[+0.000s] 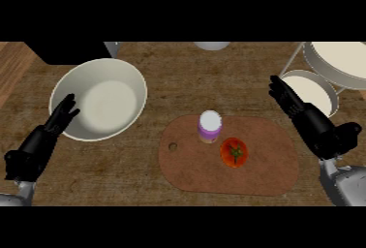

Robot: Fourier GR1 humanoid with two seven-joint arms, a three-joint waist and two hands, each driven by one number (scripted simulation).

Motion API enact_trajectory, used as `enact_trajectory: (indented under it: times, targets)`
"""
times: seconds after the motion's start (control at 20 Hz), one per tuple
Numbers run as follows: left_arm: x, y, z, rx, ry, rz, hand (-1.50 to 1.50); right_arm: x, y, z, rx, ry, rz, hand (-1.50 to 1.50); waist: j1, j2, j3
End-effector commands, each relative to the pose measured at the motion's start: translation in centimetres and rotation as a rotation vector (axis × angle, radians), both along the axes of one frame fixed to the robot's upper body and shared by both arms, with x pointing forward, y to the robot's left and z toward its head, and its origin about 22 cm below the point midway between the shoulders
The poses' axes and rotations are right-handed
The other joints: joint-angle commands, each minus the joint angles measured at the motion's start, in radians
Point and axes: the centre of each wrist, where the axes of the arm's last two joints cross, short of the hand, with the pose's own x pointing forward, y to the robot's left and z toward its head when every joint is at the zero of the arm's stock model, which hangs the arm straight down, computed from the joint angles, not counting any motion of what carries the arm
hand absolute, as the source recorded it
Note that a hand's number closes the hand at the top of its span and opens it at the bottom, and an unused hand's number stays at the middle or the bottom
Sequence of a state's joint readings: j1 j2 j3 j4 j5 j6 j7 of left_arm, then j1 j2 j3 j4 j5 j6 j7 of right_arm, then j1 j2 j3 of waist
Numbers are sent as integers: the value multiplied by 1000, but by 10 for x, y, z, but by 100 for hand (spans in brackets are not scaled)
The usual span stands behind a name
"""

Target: Pick the tomato from the cutting board and place it in the tiered basket

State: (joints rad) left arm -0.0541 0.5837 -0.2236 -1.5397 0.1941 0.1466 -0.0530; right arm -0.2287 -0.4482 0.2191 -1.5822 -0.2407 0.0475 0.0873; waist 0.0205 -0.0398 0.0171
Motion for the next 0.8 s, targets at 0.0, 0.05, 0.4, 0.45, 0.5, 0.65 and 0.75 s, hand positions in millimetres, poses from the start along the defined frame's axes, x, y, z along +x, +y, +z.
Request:
enact_trajectory:
  times: [0.0,0.05,0.4,0.45,0.5,0.65,0.75]
  targets:
    - [1,-3,-9,2,-33,4,0,8,32,8,60,-82,-21,-150,-16,39,-17]
    - [-7,-5,-9,-55,-19,-20,0,7,53,-6,96,-102,-34,-150,-7,40,-17]
    - [-3,-77,-36,-282,55,-119,0,-10,157,-41,216,-120,-207,-150,0,53,-16]
    - [7,-71,-34,-286,82,-131,0,-3,157,-36,275,-173,-197,-150,-7,56,-16]
    - [-2,-75,-46,-291,68,-119,0,-12,163,-36,301,-225,-204,-150,-10,52,-16]
    - [8,-75,-44,-284,74,-104,0,-6,170,-24,216,-384,-186,-150,-29,45,-18]
    - [-8,-70,-53,-282,85,-92,0,-21,169,-25,130,-414,-190,-150,-36,39,-19]
